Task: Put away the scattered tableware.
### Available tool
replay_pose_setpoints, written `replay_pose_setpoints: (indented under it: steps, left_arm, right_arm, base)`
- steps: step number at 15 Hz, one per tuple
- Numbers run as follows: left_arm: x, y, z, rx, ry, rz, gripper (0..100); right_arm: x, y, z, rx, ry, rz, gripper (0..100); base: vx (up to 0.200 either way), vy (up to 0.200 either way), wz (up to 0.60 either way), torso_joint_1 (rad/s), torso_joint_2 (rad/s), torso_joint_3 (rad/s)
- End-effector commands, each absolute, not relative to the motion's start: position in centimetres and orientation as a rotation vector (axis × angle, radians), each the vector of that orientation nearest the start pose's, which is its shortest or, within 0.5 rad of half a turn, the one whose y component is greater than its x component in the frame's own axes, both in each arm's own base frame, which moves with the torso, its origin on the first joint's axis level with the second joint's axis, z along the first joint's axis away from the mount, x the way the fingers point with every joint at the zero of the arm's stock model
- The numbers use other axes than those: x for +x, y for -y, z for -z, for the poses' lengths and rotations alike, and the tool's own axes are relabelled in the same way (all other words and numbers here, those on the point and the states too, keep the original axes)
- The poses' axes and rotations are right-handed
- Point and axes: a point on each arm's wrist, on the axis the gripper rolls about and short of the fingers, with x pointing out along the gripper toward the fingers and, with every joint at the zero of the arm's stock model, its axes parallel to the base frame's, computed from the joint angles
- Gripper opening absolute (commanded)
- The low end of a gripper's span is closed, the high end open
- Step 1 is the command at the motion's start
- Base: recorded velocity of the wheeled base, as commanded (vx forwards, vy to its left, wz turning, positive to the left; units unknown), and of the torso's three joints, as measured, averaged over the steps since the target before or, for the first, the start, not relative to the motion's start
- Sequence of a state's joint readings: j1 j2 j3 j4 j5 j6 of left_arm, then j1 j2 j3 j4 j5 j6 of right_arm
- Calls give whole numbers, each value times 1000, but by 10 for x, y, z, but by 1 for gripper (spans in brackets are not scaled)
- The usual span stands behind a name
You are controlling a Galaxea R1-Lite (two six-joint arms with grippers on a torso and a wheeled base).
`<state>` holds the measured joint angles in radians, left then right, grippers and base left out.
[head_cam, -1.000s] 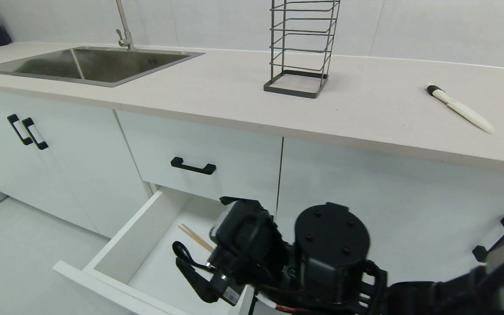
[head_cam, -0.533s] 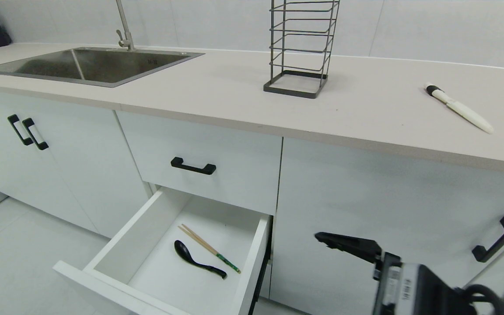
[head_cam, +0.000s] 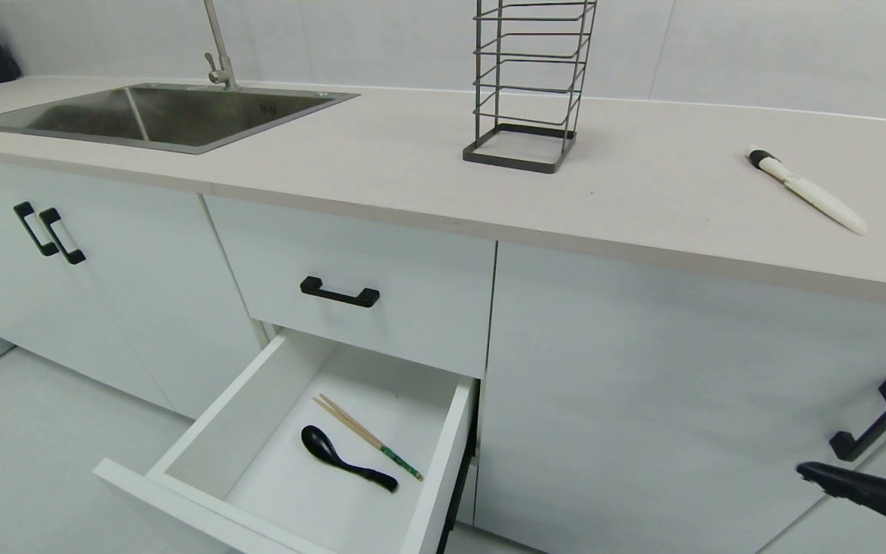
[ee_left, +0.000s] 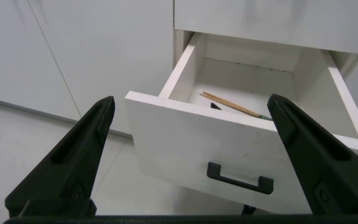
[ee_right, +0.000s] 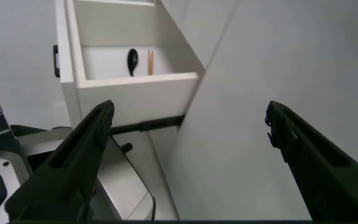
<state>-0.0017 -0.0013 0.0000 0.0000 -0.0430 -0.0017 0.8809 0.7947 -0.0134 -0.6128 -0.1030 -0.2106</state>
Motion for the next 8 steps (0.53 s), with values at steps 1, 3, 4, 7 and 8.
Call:
replay_pose_setpoints:
  steps: [1,3,4,7,8]
  left_arm:
    - [-23,1,-75,-2,0,46,100]
    - [-23,1,-75,-2,0,48,100]
    - [-23,1,-75,3,0,46,100]
    - [-23,1,-75,6,0,41,100]
    - [-23,1,-76,8,2,43,100]
  right_arm:
    - [8,-4,-121,-127,-13,-678,100]
    - [6,-2,-125,3,-33,-593,100]
    - [6,-1,-123,49,-48,-519,100]
    - [-5,4,-98,69,-14,-221,100]
    - [-6,4,-97,68,-12,-204,100]
  base:
    - [0,0,0,0,0,0]
    - [0,0,0,0,0,0]
    - [0,0,0,0,0,0]
    - [0,0,0,0,0,0]
    - [0,0,0,0,0,0]
